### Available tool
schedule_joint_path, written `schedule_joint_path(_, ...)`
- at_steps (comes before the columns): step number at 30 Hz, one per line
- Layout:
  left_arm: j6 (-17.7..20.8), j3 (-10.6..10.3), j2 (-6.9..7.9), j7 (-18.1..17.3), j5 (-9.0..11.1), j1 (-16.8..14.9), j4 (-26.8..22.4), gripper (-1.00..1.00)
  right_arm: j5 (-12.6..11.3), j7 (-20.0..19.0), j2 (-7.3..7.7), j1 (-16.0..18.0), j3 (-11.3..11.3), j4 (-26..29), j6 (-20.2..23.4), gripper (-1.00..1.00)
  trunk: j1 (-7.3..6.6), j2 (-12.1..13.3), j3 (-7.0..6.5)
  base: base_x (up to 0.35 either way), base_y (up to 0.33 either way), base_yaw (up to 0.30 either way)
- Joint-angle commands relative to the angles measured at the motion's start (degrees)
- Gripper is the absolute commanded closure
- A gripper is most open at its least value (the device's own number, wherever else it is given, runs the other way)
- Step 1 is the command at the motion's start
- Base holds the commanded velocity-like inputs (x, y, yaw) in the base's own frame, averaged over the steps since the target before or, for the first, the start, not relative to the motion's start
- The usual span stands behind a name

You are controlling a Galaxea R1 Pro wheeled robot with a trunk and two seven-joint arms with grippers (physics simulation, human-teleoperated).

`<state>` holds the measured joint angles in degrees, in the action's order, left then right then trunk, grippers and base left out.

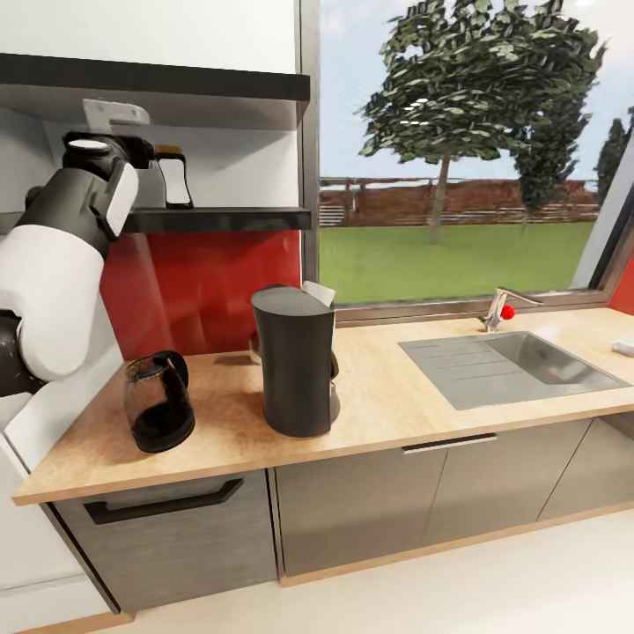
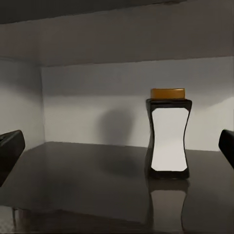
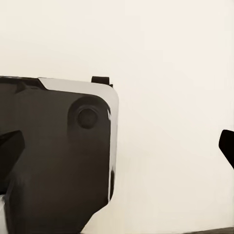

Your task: Set up a coffee station on the kitchen countertop: keep the coffee maker on the countertop, move the bottle of coffee from the kitchen shelf to the counter next to the coffee maker, place a paper coffee filter on top of the coffee maker, put the saucer next to the coffee maker with the coffee cup on the saucer, and place the electric kettle next to the coffee maker.

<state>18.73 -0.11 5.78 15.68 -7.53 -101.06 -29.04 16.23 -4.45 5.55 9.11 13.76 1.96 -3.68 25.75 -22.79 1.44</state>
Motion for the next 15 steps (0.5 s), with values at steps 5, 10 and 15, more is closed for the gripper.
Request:
schedule_joint_path(5,0.2,2.2,-0.26,0.0,-0.7,0.8,-0.7,-1.00,0.5,0.8,-0.02,0.0,0.5,-0.3,-0.1,-1.00,0.04,-0.1,0.14,0.000,0.000,0.000)
schedule_joint_path(10,0.2,2.6,-0.49,-0.4,-0.4,0.9,-0.4,-1.00,0.5,0.8,-0.09,0.0,0.5,-0.3,-0.1,-1.00,0.04,-0.1,0.14,0.000,0.000,0.000)
schedule_joint_path(15,0.4,2.9,-0.67,-0.8,-0.2,0.9,-0.1,-1.00,0.5,0.8,-0.10,0.0,0.5,-0.3,-0.1,-1.00,0.04,-0.1,0.14,0.000,0.000,0.000)
